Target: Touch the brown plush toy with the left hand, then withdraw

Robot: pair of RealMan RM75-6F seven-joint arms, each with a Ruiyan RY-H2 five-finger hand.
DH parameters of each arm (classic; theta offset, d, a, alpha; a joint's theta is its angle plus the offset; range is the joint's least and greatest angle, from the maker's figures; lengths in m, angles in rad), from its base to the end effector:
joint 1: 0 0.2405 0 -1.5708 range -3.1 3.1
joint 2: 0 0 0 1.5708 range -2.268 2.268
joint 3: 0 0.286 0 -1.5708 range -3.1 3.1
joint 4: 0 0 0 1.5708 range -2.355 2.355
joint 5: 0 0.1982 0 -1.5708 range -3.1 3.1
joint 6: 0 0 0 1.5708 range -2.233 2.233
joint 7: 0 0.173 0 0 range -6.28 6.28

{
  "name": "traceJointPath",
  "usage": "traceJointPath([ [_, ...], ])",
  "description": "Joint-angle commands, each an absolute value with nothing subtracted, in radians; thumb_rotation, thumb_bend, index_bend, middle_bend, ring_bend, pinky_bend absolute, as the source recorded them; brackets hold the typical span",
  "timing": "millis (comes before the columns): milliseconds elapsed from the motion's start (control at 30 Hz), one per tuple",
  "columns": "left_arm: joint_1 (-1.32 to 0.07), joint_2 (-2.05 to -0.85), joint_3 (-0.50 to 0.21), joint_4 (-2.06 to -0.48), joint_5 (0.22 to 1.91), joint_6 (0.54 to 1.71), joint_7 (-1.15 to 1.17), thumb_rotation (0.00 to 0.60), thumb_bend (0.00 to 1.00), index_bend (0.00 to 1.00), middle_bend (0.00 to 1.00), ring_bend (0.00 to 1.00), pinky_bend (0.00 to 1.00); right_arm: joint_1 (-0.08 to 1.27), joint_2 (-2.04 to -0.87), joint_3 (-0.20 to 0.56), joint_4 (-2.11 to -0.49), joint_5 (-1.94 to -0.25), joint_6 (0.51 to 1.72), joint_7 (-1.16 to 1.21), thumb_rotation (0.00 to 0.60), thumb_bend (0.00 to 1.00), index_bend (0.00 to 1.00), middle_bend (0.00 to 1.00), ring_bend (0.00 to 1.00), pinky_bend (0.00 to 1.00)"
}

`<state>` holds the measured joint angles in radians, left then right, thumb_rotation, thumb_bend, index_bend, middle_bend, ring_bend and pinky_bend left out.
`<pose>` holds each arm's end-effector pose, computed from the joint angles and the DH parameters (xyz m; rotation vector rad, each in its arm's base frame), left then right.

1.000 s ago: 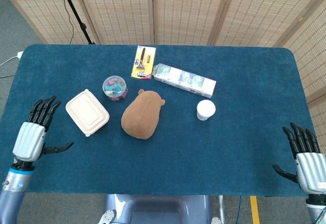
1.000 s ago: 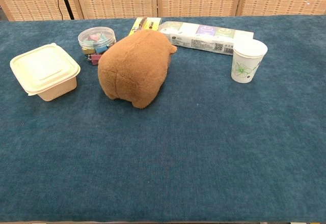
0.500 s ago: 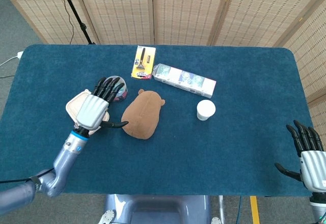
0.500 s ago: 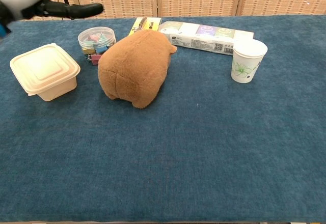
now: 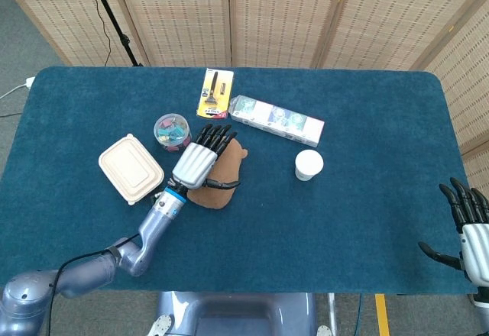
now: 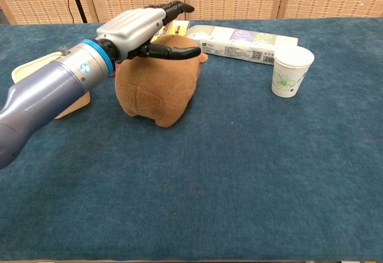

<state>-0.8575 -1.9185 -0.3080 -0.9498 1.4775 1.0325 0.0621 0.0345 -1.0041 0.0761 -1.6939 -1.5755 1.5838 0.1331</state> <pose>-0.0895 0.4231 -0.0773 -1.8452 -0.7265 -1.2625 -0.3106 -0.1981 0.2283 1.3284 -0.8828 1.0689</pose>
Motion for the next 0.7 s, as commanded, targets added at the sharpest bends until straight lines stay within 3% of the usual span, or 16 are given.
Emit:
traceJointPath([
  [33, -0.891, -1.997, -0.278, -0.843, 1.486, 1.028, -0.006, 0.061, 0.0, 0.0, 0.0, 0.0, 0.0, 0.038, -1.001, 0.077, -1.691, -1.573, 1.577, 0.145, 0.6, 0.0, 0.0, 0.0, 0.0, 0.0],
  [700, -0.978, -2.18, -0.218, -0.469, 1.529, 1.064, -0.252, 0.055, 0.0, 0.0, 0.0, 0.0, 0.0, 0.04, -0.973, 0.073, -1.701, -1.574, 1.568, 0.229, 0.6, 0.0, 0.0, 0.0, 0.0, 0.0],
])
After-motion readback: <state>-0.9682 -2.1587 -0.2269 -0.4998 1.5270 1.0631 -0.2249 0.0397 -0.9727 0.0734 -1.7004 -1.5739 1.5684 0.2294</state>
